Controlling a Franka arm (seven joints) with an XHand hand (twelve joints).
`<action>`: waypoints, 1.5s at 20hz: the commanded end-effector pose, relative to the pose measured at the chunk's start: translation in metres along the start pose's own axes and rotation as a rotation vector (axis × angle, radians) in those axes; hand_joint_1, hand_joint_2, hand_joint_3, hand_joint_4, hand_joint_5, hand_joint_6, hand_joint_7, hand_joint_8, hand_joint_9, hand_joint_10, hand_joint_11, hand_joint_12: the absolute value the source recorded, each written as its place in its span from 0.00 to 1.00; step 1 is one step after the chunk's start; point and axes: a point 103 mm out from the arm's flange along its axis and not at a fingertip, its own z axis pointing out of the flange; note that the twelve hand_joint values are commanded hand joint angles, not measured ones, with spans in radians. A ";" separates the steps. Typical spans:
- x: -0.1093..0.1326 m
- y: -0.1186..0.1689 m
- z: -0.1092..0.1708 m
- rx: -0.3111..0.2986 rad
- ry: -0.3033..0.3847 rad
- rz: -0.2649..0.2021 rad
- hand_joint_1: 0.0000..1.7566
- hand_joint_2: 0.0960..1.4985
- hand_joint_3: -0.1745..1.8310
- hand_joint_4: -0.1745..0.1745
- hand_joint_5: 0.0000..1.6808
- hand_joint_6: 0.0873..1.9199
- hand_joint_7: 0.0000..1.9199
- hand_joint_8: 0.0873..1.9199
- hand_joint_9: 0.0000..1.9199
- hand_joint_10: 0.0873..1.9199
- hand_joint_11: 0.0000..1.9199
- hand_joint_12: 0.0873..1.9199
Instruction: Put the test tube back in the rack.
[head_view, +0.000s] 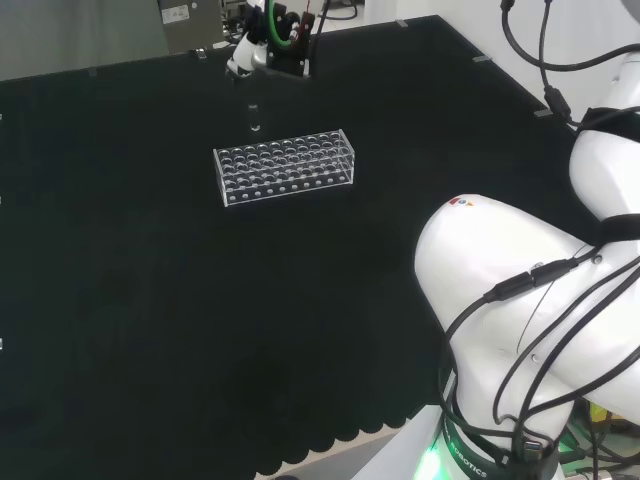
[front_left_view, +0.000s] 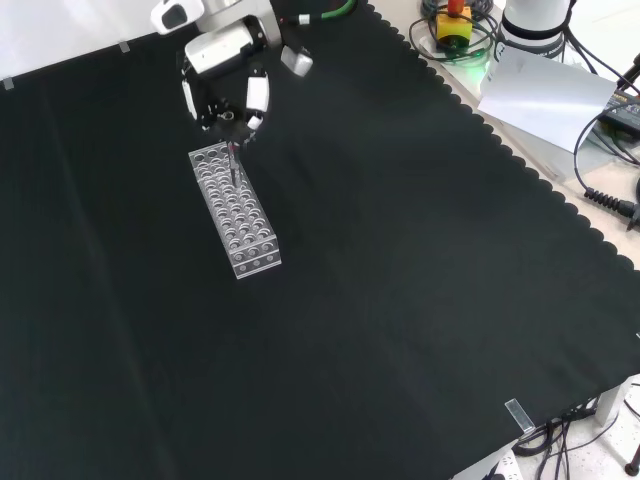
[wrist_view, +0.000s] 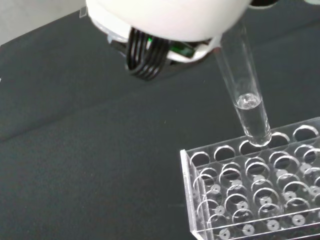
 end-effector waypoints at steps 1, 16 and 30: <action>-0.012 0.017 0.013 0.007 0.016 0.011 0.70 0.37 0.43 0.00 0.82 0.21 0.90 0.22 0.85 0.34 0.68 0.44; -0.034 0.026 0.033 0.035 0.042 0.059 0.70 0.37 0.43 0.00 0.82 0.21 0.90 0.22 0.85 0.34 0.68 0.44; -0.040 0.030 0.045 0.061 0.034 0.065 0.70 0.37 0.43 0.00 0.82 0.21 0.90 0.22 0.85 0.34 0.68 0.44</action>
